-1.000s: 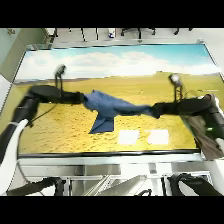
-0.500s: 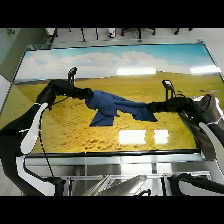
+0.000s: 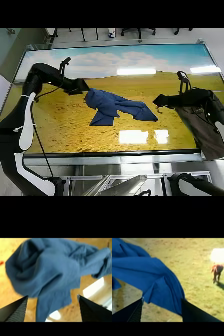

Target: Fold the shirts.

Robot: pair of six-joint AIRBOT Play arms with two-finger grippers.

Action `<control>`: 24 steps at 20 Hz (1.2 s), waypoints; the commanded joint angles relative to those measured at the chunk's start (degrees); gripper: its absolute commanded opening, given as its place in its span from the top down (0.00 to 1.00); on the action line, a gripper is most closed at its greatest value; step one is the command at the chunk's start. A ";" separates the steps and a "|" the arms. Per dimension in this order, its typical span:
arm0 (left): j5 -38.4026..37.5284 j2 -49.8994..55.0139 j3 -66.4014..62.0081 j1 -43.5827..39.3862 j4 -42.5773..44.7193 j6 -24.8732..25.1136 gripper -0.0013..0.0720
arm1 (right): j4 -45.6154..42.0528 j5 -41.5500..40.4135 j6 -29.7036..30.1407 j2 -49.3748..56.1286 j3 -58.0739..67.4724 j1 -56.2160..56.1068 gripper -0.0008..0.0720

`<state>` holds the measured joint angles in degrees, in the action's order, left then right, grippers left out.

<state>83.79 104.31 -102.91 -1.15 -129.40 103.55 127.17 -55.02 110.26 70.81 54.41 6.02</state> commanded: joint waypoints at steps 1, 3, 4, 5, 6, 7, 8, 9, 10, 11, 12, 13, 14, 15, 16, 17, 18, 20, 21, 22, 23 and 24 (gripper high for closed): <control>8.66 -3.78 6.47 3.37 2.86 -3.32 0.04 | 1.14 -4.42 -3.41 -4.15 -6.75 -0.42 0.28; 2.93 -7.56 17.53 2.82 3.85 -2.80 0.04 | 2.82 0.76 -3.43 -3.50 -10.78 -4.11 0.30; -0.92 -9.05 22.93 2.19 3.80 -2.36 0.04 | 3.04 3.37 -3.89 -2.27 -11.30 -6.23 0.30; -5.33 -10.05 27.96 1.03 3.69 -2.01 0.04 | 3.43 5.77 -4.52 -0.55 -11.15 -8.20 0.30; -8.94 -10.25 31.36 -0.28 3.69 -1.97 0.04 | 4.13 8.48 -4.57 1.53 -10.75 -9.81 0.30; -12.15 -9.90 33.88 -1.68 3.65 -1.77 0.04 | 4.59 10.34 -4.68 3.80 -9.92 -10.97 0.30; -14.73 -9.29 35.32 -3.08 3.26 -1.38 0.04 | 5.22 10.97 -4.68 6.34 -8.52 -11.65 0.30; -16.92 -8.35 36.06 -4.70 3.28 -1.36 0.04 | 5.64 10.93 -4.68 8.76 -6.84 -11.89 0.30; -18.23 -7.28 36.09 -6.03 3.30 -1.33 0.04 | 5.77 10.95 -4.72 10.71 -5.22 -12.11 0.30; -19.52 -6.23 36.09 -7.30 3.28 -1.33 0.04 | 5.97 10.91 -5.33 12.46 -3.63 -12.17 0.30; -20.28 -5.42 35.91 -8.46 3.28 -1.33 0.04 | 6.01 10.86 -5.84 13.68 -2.54 -12.20 0.30; -20.31 -4.52 35.21 -9.55 3.28 -1.33 0.04 | 6.08 10.64 -6.45 14.64 -1.79 -12.20 0.30; -20.00 -4.02 34.45 -10.40 3.34 -1.29 0.04 | 6.21 10.43 -6.84 15.50 -1.27 -12.24 0.30; -19.82 -3.96 33.57 -11.28 3.45 -0.87 0.13 | 6.21 10.32 -6.82 16.06 -1.01 -12.26 0.33; -19.80 -3.96 32.46 -11.91 3.48 -0.11 0.42 | 6.19 10.36 -6.80 16.28 -0.92 -12.26 0.51; -19.96 -3.96 31.41 -12.35 3.50 0.17 0.63 | 6.23 10.69 -6.80 16.44 -0.72 -12.24 0.55; -19.96 -3.96 30.36 -12.61 3.52 0.17 0.78 | 6.23 11.02 -6.82 16.55 -0.44 -12.24 0.56; -19.71 -3.96 29.18 -12.61 3.48 0.17 0.96 | 6.25 12.00 -6.82 16.52 -0.11 -12.26 0.80; -19.61 -3.96 29.22 -12.61 3.43 0.15 0.96 | 6.45 12.07 -6.80 16.55 -0.07 -12.24 0.87; -19.45 -3.96 29.59 -12.61 3.41 0.15 0.96 | 6.43 12.04 -6.78 16.55 -0.07 -12.24 0.95; -19.45 -3.96 30.05 -12.61 3.43 0.15 0.96 | 6.43 12.04 -6.75 16.52 -0.07 -12.24 0.97; -19.80 -3.98 30.56 -12.61 3.37 0.15 0.96 | 6.43 12.20 -6.67 16.52 -0.04 -12.24 0.97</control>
<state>64.01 100.31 -72.69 -13.56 -125.51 103.55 133.51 -43.40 103.48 87.15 54.13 -6.17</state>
